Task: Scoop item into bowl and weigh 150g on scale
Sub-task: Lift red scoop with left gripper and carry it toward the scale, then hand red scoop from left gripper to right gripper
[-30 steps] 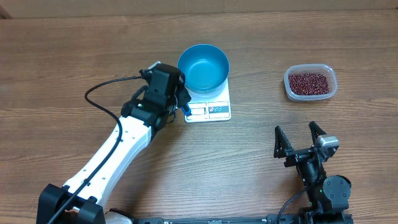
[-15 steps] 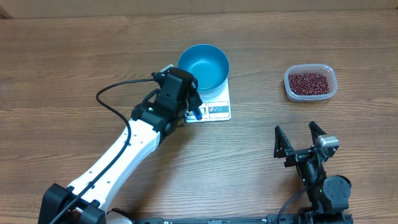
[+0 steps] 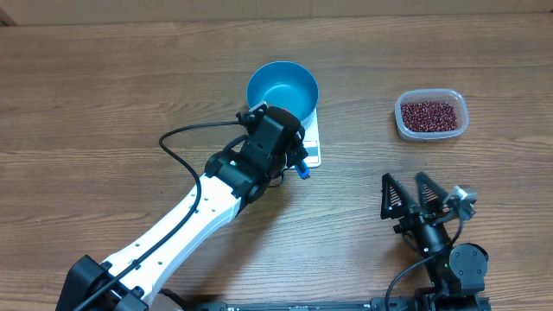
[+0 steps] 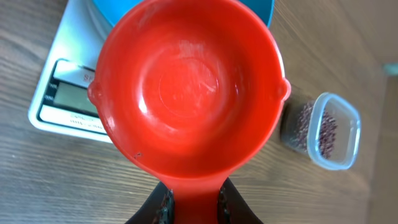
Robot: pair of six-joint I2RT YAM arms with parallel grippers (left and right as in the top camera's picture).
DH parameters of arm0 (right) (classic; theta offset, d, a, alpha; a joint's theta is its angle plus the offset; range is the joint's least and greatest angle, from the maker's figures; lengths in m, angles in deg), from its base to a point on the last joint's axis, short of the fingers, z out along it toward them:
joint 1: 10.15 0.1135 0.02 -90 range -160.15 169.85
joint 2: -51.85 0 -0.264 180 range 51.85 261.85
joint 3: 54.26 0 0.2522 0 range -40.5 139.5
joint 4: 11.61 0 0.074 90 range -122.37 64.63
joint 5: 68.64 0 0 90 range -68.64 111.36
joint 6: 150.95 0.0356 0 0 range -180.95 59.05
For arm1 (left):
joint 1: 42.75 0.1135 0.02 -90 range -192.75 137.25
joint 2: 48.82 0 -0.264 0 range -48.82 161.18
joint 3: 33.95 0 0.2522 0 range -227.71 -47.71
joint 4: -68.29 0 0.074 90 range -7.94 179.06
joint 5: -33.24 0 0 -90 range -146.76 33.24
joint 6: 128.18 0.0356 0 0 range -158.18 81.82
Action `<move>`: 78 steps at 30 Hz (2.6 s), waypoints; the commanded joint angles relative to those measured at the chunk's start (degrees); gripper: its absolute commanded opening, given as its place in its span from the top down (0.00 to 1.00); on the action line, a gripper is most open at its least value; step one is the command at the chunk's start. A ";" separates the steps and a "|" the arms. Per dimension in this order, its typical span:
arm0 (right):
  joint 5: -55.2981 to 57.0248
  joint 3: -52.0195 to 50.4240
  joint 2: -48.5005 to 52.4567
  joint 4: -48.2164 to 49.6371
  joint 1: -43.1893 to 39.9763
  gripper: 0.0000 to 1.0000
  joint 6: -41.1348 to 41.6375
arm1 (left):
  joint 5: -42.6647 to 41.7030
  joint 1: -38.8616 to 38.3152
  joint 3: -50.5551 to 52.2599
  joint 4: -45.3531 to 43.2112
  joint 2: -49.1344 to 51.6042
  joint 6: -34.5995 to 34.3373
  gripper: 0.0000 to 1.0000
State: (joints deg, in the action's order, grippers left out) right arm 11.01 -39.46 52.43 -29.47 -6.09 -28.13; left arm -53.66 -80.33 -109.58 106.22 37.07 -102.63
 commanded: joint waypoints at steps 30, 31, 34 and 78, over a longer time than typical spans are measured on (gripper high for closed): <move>-25.35 3.10 2.82 5.31 2.16 0.04 8.41 | -4.66 -0.33 -1.68 -1.97 -1.05 -14.03 0.96; -25.33 3.56 4.31 5.33 2.49 0.04 7.30 | -4.68 -0.33 -1.68 -1.97 -1.05 -14.05 0.96; -25.29 4.81 8.76 5.40 3.17 0.04 4.92 | -4.66 -0.33 -1.68 -1.97 -1.05 -14.05 0.96; -10.75 24.50 71.56 35.63 21.00 0.69 0.33 | -8.79 -0.33 -1.68 -1.92 -1.05 -24.11 0.96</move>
State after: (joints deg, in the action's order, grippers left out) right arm -2.06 -16.71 123.81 4.93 14.72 -29.09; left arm -60.26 -80.27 -109.97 103.86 37.05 -125.16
